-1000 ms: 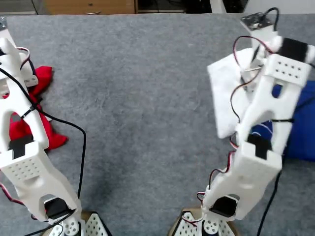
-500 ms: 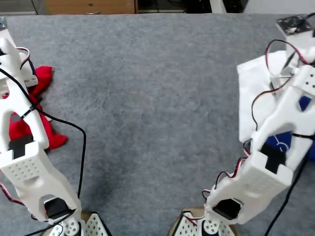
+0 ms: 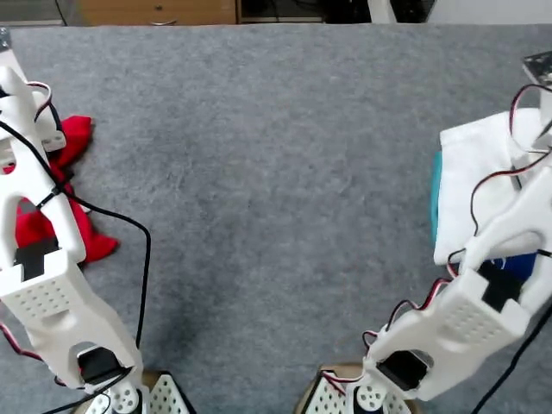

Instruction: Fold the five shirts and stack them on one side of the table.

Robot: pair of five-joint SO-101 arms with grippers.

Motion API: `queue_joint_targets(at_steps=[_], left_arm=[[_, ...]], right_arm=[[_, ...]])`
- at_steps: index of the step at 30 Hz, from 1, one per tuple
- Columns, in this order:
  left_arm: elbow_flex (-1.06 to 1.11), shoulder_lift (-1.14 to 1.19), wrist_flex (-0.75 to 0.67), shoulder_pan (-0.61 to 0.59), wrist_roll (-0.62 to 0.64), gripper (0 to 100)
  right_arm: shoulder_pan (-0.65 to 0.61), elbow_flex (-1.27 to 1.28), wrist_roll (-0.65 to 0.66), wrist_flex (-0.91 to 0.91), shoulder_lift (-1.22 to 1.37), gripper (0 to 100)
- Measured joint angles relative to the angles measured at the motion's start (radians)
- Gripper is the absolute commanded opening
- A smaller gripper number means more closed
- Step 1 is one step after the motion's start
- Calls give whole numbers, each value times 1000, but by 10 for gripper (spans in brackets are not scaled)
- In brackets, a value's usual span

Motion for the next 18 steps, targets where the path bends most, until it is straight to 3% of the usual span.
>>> queue_joint_targets(at_steps=[12, 18], left_arm=[[0, 0, 0, 0, 0, 19], [0, 0, 0, 0, 0, 19]], right_arm=[[84, 2, 34, -192, 150, 12], [118, 2, 37, -281, 192, 186]])
